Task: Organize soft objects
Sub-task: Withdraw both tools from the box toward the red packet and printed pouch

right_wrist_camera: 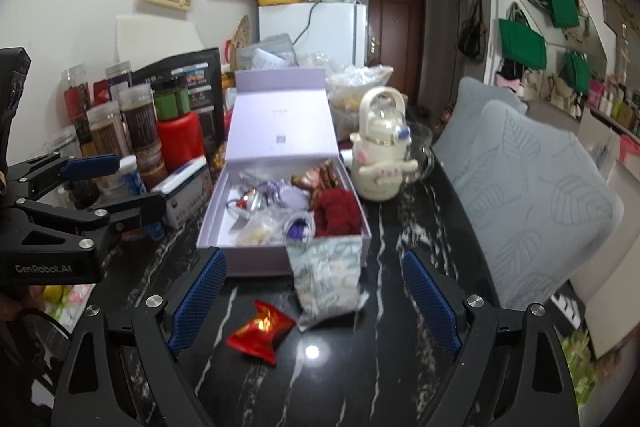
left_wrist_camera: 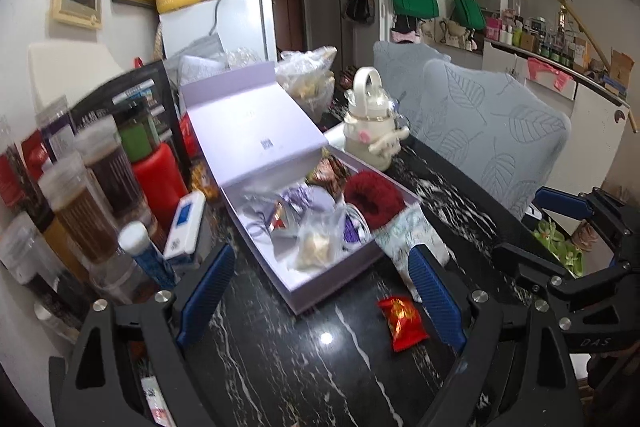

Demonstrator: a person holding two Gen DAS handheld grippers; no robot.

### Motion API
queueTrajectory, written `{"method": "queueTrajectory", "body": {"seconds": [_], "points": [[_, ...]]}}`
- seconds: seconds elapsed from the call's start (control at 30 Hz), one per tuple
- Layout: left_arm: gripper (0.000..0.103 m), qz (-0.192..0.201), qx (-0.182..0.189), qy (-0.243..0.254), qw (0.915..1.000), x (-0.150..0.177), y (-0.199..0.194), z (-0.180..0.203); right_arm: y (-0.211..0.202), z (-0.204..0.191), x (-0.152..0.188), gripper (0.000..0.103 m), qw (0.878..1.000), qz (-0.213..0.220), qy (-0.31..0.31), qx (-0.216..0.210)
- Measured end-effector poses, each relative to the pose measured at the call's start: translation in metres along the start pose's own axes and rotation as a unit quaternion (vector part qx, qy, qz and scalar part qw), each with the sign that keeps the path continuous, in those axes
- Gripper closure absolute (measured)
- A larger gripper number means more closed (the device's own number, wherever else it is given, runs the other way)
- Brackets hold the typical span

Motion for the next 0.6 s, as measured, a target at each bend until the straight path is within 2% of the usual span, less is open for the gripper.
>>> {"method": "queueTrajectory", "body": {"seconds": [0.2, 0.6], "points": [[0.014, -0.037, 0.007, -0.016, 0.9992, 0.036, 0.002, 0.002, 0.000, 0.003, 0.037, 0.012, 0.999, -0.032, 0.021, 0.007], [0.014, -0.077, 0.018, -0.031, 0.9964, 0.096, -0.001, 0.013, -0.006, 0.001, 0.097, 0.012, 0.996, -0.074, 0.044, 0.008]]}}
Point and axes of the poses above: each gripper's, at about its wrist camera, not at the fingertips, and y roughly the way its jaws point, z to its right, x to its underside, the point moved 8 cm from there along y, roughly the way its jaws point, and after that the axes turned 15 degrees about z, right-handed, at the moved point
